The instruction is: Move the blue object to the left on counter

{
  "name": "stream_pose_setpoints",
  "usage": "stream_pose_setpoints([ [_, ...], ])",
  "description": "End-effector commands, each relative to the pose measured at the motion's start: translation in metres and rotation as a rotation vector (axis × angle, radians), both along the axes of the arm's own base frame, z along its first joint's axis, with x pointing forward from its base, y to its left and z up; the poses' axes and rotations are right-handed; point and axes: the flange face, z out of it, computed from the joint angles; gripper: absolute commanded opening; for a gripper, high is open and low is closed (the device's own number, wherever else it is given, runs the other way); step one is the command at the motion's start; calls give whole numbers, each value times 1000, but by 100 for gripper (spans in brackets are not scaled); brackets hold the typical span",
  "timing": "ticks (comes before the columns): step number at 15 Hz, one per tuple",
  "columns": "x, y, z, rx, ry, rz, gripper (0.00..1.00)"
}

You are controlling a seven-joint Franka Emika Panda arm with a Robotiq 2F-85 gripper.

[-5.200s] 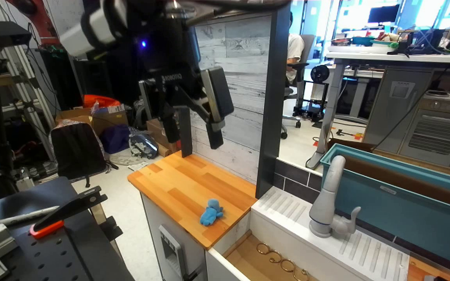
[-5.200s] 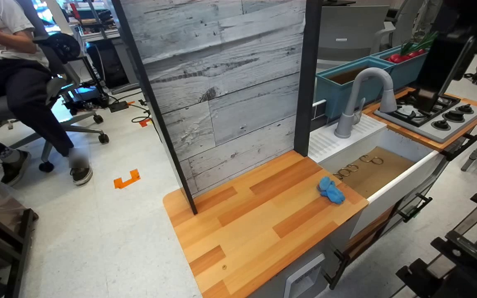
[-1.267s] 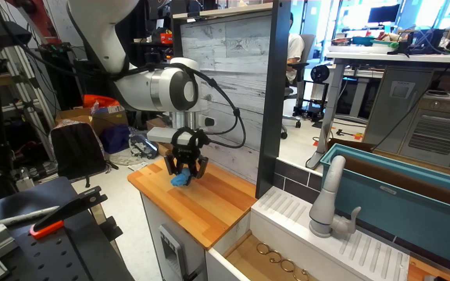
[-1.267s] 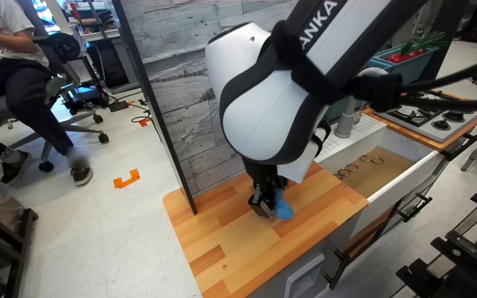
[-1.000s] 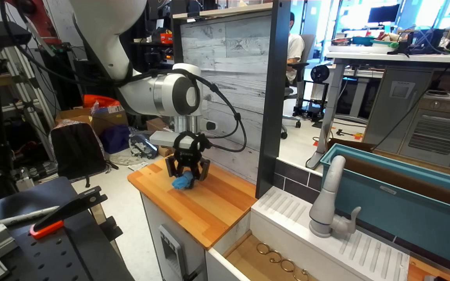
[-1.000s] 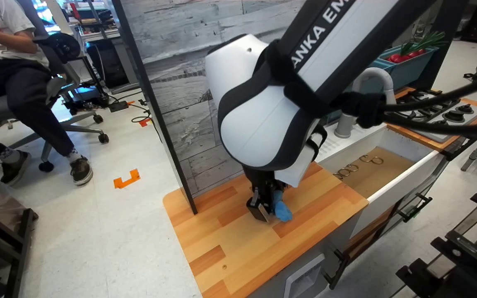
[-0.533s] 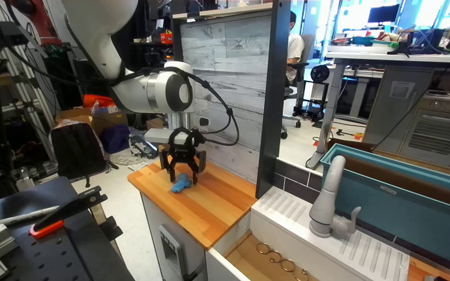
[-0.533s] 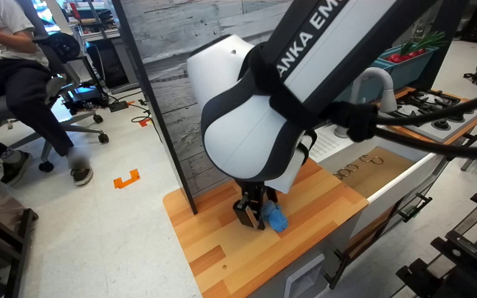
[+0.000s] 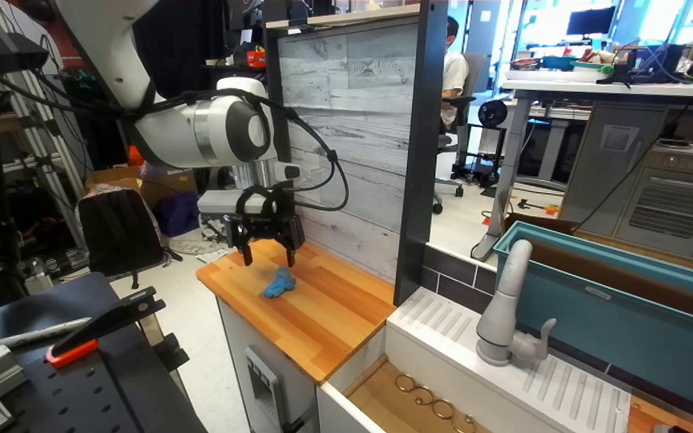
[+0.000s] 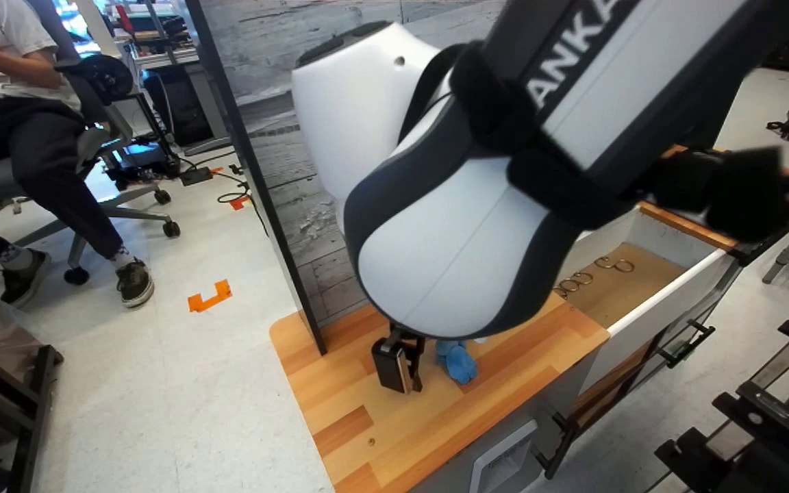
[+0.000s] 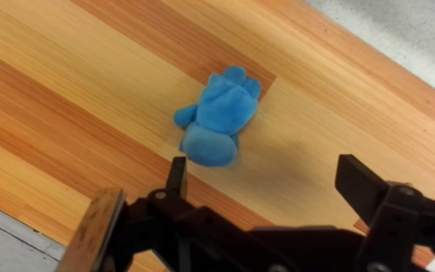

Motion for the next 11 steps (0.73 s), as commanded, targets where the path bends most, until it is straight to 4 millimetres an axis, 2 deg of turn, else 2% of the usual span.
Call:
stream_pose_setpoints([
  [1, -31, -16, 44, 25, -40, -69, 100],
  [4, -53, -28, 75, 33, -84, -161, 100],
  [7, -82, -52, 105, 25, -71, -289, 100],
  [8, -54, -36, 78, 22, -65, -218, 100],
  [9, -60, -40, 85, 19, -65, -226, 100],
  [11, -59, -39, 86, 21, -67, -225, 100],
])
